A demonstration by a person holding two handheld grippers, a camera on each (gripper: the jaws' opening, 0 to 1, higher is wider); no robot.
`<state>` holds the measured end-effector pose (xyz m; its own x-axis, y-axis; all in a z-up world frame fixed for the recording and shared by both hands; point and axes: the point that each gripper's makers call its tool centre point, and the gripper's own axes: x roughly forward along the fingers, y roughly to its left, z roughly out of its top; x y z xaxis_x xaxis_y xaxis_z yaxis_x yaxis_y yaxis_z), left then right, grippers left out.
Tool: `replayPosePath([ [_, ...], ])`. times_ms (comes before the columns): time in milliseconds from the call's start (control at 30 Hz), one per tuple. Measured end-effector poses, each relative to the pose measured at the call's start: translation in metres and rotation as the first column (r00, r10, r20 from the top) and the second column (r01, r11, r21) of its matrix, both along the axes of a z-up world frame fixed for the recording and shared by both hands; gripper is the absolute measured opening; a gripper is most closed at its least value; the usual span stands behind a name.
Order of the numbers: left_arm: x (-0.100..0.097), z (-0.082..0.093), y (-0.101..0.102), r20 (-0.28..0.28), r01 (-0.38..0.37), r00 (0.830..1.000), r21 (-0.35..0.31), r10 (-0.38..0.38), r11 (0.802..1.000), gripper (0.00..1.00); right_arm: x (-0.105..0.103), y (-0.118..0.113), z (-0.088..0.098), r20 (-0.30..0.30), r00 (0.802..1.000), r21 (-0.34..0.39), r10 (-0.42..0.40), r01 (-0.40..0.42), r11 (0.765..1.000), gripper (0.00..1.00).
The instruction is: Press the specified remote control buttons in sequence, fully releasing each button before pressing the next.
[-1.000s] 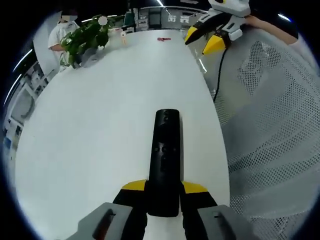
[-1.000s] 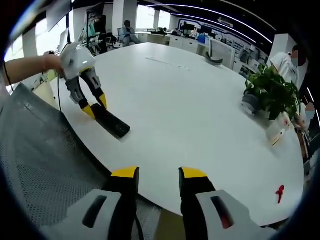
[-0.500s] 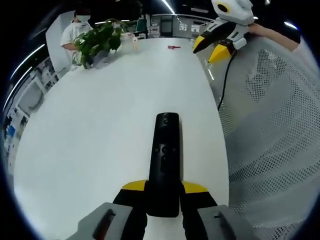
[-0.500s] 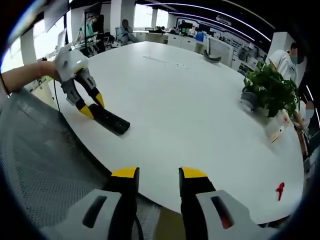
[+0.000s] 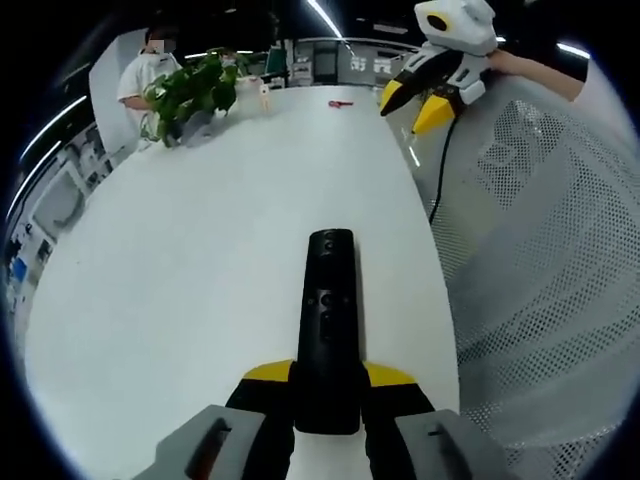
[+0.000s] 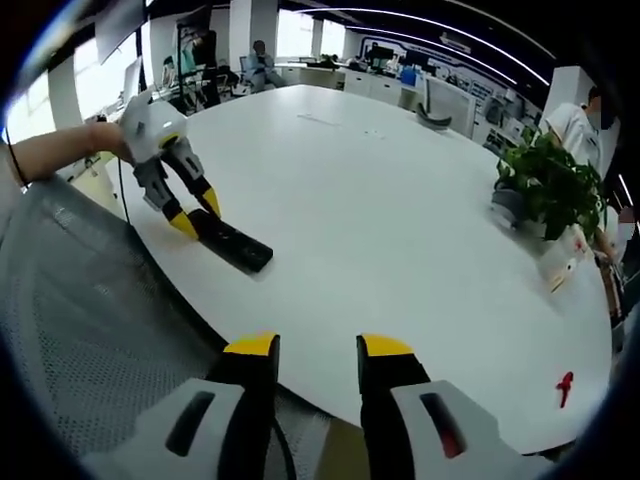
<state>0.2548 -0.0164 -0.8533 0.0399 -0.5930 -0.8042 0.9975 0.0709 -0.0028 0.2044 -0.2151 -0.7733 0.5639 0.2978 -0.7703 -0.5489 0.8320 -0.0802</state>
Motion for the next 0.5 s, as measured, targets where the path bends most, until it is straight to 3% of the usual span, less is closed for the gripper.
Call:
replayPosePath([
  [133, -0.001, 0.0, 0.0, 0.0, 0.011, 1.0, -0.009, -0.011, 1.0, 0.25, 0.001, 0.002, 0.002, 0.003, 1.0, 0.022, 0.0, 0.0, 1.0, 0.3],
  [233, -0.002, 0.001, 0.0, 0.0, 0.018, 1.0, -0.019, -0.018, 1.0, 0.25, -0.004, 0.013, 0.002, -0.015, 0.998, 0.037, 0.059, -0.058, 0.998, 0.3],
  [333, -0.002, 0.0, 0.0, -0.002, 0.021, 1.0, -0.018, -0.021, 1.0, 0.25, -0.006, 0.017, -0.004, -0.056, 0.99, -0.013, 0.131, -0.132, 0.991, 0.29],
  [500, -0.004, 0.0, 0.001, -0.005, 0.034, 0.999, -0.02, -0.034, 0.999, 0.25, -0.003, 0.028, -0.001, -0.079, 0.981, -0.018, 0.175, -0.177, 0.984, 0.26],
])
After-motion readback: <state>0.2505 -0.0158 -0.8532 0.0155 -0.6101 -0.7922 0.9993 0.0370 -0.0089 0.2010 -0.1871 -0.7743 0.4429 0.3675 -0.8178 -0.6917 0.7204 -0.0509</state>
